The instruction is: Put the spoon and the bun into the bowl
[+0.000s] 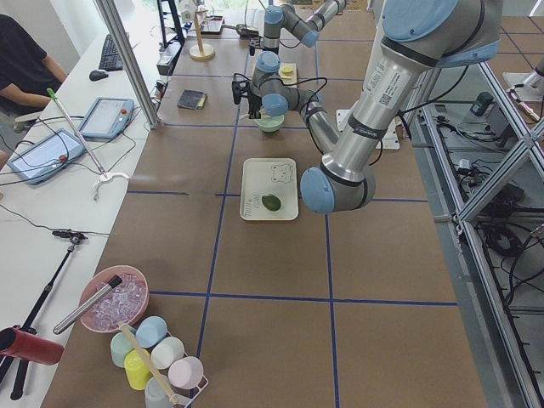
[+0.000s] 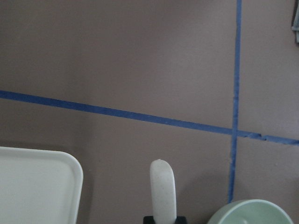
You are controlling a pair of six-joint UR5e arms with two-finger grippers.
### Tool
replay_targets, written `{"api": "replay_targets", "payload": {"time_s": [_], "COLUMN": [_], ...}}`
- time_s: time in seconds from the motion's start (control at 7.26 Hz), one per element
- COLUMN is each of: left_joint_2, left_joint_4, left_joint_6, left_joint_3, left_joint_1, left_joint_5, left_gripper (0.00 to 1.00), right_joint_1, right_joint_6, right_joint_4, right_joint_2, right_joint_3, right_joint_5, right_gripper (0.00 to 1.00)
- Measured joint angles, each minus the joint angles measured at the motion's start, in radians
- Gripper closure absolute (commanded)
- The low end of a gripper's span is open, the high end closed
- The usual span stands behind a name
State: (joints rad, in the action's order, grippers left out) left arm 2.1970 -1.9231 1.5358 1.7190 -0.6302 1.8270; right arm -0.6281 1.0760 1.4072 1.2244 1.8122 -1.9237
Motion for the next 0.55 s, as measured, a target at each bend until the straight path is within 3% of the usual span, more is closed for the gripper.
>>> {"api": "replay_targets", "payload": {"time_s": [0.55], "left_joint_2": [0.063], "left_joint_4": [-0.122], "left_joint_6": [0.098], "left_joint_3": [-0.114], "left_joint_1": [0.081], "left_joint_5": [-0.131], "left_gripper": [1.0], "right_joint_1": [0.038], "right_joint_6": [0.0], "right_joint_4": [0.002], "right_joint_2": [0.009], "right_joint_3": [-0.015], "right_joint_5": [0.026], "right_gripper": [0.13]}}
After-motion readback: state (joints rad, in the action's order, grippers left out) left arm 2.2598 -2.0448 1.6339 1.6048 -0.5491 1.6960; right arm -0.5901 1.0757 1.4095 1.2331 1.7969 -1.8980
